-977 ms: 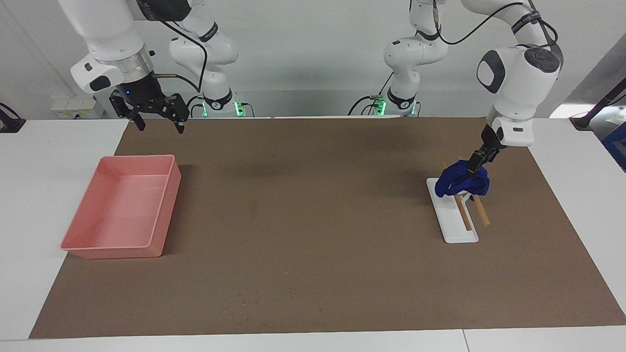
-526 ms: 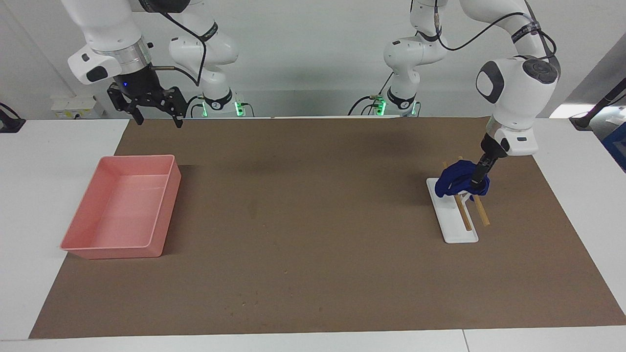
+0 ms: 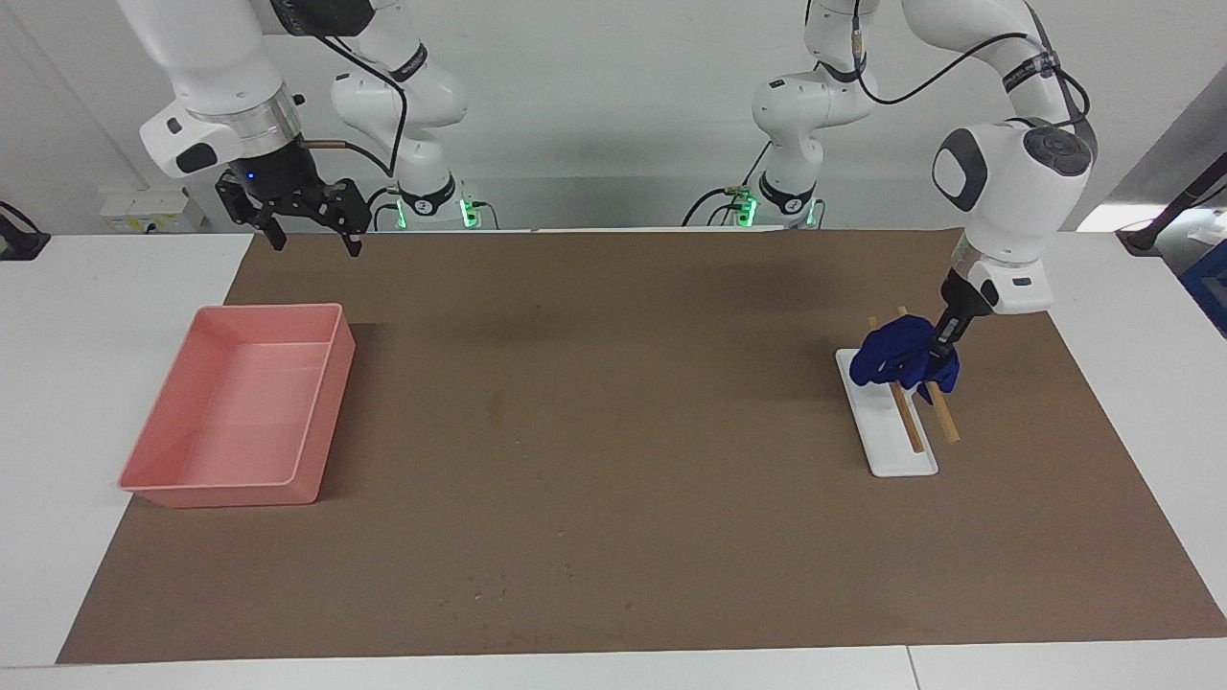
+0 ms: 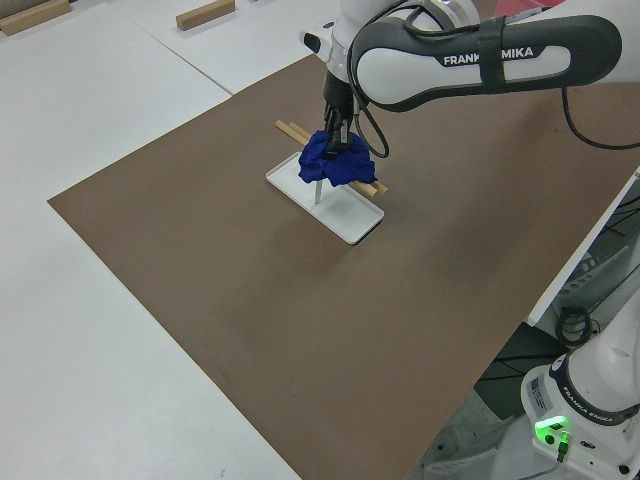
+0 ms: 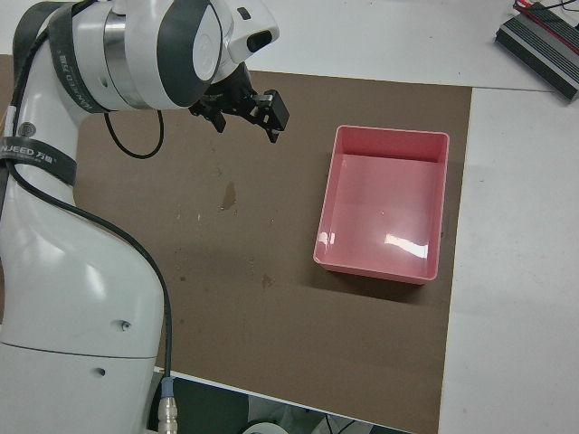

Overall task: Wipe water with towel using both arms
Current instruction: 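Grasp the blue cloth with the left gripper and lift it off the tray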

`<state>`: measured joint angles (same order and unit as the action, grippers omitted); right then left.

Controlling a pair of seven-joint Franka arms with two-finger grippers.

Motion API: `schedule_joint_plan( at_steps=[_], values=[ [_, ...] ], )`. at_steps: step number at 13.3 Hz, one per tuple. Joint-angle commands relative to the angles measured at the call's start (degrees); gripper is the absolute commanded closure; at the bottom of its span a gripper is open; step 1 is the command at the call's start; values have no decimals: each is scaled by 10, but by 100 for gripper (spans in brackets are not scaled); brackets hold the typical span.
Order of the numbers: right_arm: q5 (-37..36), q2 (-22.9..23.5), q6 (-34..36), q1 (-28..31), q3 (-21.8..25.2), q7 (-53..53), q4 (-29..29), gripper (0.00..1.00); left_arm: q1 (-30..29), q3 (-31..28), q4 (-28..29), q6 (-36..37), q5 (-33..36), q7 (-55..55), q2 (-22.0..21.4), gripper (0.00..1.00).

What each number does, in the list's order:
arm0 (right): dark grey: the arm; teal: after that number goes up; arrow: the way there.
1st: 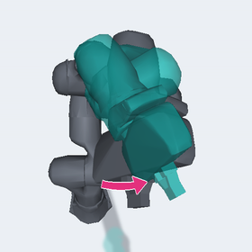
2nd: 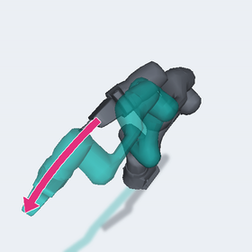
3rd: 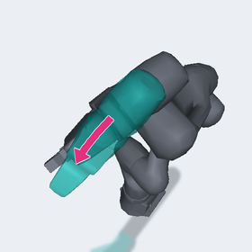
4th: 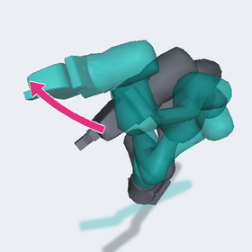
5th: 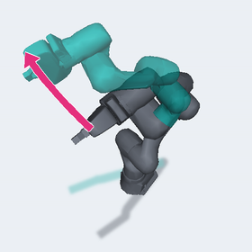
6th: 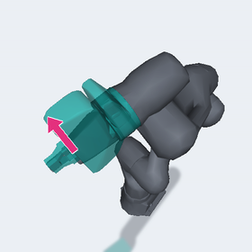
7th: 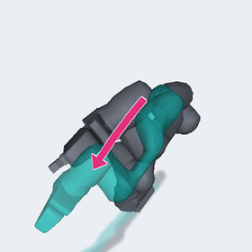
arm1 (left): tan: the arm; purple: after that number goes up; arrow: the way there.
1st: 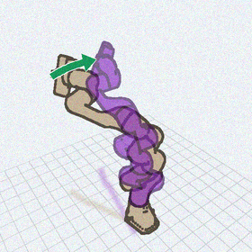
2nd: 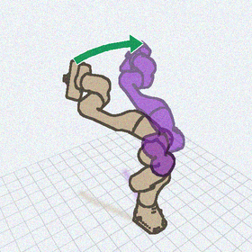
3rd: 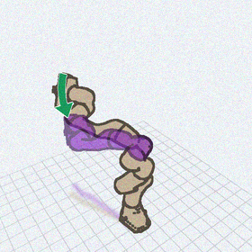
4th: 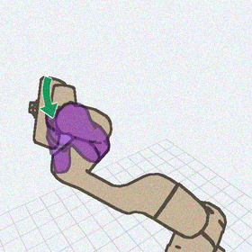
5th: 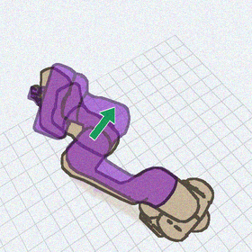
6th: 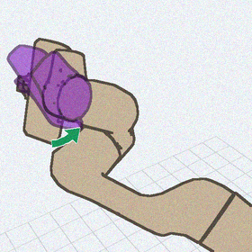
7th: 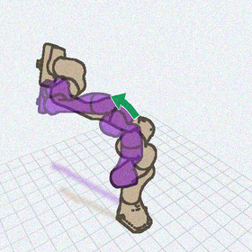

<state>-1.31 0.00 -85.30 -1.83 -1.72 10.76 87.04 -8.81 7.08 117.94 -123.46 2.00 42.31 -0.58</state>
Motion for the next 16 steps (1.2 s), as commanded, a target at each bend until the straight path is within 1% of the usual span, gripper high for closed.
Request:
schedule_joint_plan(
  at_steps=[1, 2, 3, 4, 5, 8, 10, 12, 14, 16],
  values=[
    [3, -2, -7, 8, -5, 12, 6, 1, 2, 7, -50, 61, -2, 34, 15, 100],
    [3, 2, -14, 9, -5, 14, 6, 1, 5, 9, -74, 83, -2, 66, 22, 100],
    [3, 3, -17, 9, -5, 20, 8, 1, 21, 9, -96, 109, -8, 98, 27, 100],
    [3, 3, -21, 8, -5, 26, 11, 1, 32, 11, -110, 125, -9, 131, 28, 100],
    [3, 2, -22, 8, -5, 29, 15, 1, 58, 12, -112, 131, -14, 178, 25, 100],
    [3, 2, -23, 7, -6, 29, 16, 1, 120, 12, -147, 133, -60, 352, 22, 100],
    [4, 0, -35, 1, -6, 36, 23, 1, 149, 13, -160, 132, -67, 433, 16, 100],
    [5, 0, -37, 1, -6, 41, 25, 1, 168, 13, -176, 124, -90, 538, 16, 100],
    [7, 1, -47, -5, -7, 54, 25, 1, 181, 14, -179, 119, -116, 635, 15, 100],
    [55, 3, -63, -17, -7, 109, 25, 1, 184, 24, -180, 97, -159, 742, 14, 100]
  ],
)
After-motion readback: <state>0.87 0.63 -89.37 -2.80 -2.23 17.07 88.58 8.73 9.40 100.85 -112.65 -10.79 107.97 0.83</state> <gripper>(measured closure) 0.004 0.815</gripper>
